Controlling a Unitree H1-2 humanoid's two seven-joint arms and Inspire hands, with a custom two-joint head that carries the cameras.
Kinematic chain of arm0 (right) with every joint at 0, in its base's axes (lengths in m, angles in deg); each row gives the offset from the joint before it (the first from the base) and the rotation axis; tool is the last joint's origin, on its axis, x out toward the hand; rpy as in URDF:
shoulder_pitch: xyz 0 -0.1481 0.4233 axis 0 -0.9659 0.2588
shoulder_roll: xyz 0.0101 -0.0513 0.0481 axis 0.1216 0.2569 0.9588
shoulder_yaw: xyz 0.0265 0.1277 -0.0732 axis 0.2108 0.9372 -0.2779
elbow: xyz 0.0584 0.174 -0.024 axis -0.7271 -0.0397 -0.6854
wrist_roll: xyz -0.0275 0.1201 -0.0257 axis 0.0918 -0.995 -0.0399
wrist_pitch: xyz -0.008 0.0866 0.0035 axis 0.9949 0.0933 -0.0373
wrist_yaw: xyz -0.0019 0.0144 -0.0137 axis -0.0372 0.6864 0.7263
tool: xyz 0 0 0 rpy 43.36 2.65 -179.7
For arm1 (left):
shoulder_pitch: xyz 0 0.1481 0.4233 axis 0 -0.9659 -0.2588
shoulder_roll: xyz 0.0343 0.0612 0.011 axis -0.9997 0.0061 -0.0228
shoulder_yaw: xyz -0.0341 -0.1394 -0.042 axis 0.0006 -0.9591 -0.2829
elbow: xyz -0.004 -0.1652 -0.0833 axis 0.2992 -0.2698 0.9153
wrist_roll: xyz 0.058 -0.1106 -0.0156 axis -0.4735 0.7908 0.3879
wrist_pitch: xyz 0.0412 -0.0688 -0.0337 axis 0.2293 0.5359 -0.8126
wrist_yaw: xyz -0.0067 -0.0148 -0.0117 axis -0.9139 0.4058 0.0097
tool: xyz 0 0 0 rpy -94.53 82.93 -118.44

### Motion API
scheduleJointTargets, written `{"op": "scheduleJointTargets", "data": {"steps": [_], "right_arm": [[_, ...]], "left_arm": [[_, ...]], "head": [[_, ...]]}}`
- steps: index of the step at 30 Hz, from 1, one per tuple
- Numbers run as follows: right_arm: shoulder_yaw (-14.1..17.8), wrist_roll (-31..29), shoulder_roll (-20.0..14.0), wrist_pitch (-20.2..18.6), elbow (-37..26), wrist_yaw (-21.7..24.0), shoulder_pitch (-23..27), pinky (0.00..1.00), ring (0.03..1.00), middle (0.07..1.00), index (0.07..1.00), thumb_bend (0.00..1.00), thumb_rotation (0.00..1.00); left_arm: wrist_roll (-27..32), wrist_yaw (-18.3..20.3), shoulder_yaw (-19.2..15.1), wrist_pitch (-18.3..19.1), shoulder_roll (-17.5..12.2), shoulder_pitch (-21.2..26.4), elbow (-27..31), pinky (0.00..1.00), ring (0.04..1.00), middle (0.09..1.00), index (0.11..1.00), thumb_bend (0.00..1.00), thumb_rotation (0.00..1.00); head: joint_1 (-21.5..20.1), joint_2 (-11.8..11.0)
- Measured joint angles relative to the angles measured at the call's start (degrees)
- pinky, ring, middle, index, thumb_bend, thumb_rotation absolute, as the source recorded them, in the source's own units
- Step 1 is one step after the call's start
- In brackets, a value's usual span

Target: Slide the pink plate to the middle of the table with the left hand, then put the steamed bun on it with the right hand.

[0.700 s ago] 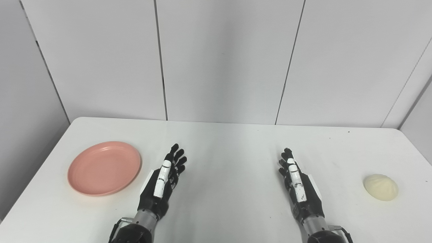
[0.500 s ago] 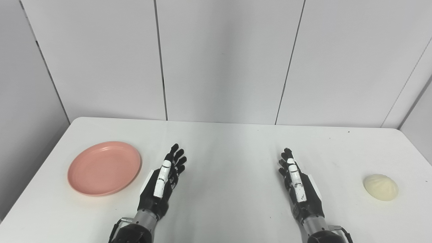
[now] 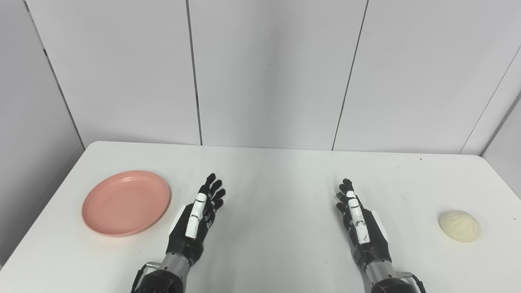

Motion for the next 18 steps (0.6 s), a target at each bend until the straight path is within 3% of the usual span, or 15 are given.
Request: {"op": "scheduleJointTargets", "data": {"steps": [6, 8, 10, 11, 13, 18], "right_arm": [[0.01, -0.03, -0.04, 0.00, 0.06, 0.04, 0.00, 1.00, 0.993, 1.000, 1.000, 0.23, 1.00], [0.02, -0.03, -0.26, 0.00, 0.12, 0.25, 0.01, 1.00, 0.994, 1.000, 1.000, 0.23, 1.00], [0.09, -0.13, -0.66, 0.00, 0.08, 0.62, -0.01, 1.00, 0.997, 1.000, 1.000, 0.21, 1.00], [0.18, -0.23, -0.88, -0.01, 0.04, 0.74, -0.06, 1.00, 0.998, 1.000, 1.000, 0.21, 1.00], [0.47, -0.81, -1.46, -0.24, -0.09, 1.01, -0.16, 1.00, 0.997, 1.000, 1.000, 0.20, 1.00], [0.93, -2.02, -1.77, -2.31, -1.00, 1.11, -0.02, 1.00, 1.000, 1.000, 1.000, 0.17, 1.00]], "left_arm": [[0.00, -0.01, 0.03, 0.00, 0.01, 0.00, 0.00, 0.99, 0.975, 0.994, 1.000, 0.54, 1.00], [-0.03, -0.04, 0.08, 0.00, 0.03, 0.02, -0.03, 0.99, 0.974, 0.993, 1.000, 0.54, 1.00], [-0.12, -0.12, 0.24, -0.02, 0.10, 0.19, -0.25, 0.98, 0.971, 0.991, 1.000, 0.55, 1.00], [-0.25, -0.20, 0.38, -0.06, 0.22, 0.40, -0.54, 0.98, 0.970, 0.990, 1.000, 0.55, 1.00], [-0.54, -0.46, 0.55, -0.28, 0.71, 1.25, -1.66, 0.98, 0.971, 0.991, 1.000, 0.56, 1.00], [-1.67, -1.09, 0.96, -1.50, 2.23, 3.35, -4.98, 0.99, 0.982, 1.000, 1.000, 0.57, 1.00]], "head": [[1.05, -0.09], [4.38, -0.26], [4.39, -0.26], [7.96, -0.52], [10.70, -0.88], [11.95, -1.05]]}}
